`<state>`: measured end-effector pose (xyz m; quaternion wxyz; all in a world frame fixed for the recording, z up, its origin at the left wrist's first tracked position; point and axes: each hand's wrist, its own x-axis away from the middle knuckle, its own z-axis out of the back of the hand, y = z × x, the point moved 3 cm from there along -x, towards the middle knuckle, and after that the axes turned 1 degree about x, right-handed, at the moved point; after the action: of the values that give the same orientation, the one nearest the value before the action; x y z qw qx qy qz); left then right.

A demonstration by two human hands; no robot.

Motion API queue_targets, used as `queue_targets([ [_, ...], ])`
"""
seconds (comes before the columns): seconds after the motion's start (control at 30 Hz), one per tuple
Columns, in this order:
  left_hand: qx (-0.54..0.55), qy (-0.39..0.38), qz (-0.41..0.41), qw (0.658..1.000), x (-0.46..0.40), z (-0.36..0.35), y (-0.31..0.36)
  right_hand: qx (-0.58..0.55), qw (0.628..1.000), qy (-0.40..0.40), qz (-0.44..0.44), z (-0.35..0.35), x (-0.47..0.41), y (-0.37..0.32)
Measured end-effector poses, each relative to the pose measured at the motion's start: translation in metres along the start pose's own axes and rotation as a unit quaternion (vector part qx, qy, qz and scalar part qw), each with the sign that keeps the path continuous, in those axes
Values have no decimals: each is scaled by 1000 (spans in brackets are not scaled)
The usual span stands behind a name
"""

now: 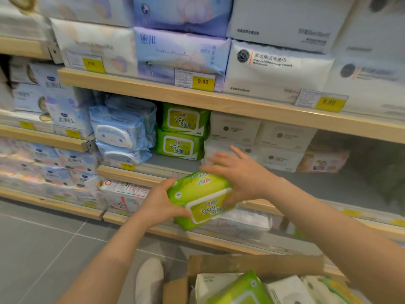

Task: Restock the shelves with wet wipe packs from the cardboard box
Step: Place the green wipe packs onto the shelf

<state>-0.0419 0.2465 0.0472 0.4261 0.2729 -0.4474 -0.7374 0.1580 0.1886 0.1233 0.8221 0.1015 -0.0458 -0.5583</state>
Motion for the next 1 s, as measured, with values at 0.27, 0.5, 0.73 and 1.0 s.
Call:
queue_targets([
  [0.27, 48, 28, -42, 998, -12, 20, -21, -99, 992, -43, -59, -30, -23, -3],
  [0.5, -205, 50, 63, 975, -45, 49, -99, -123, 981, 10, -152, -22, -89, 17],
  [0.73, -405, 6, 24, 914, -79, 33, -148, -69, 982, 30, -174, -54, -162, 17],
  [1.0, -391, 30, -1, 920, -85, 27, -171, -122, 981, -10, -149, -96, -205, 15],
])
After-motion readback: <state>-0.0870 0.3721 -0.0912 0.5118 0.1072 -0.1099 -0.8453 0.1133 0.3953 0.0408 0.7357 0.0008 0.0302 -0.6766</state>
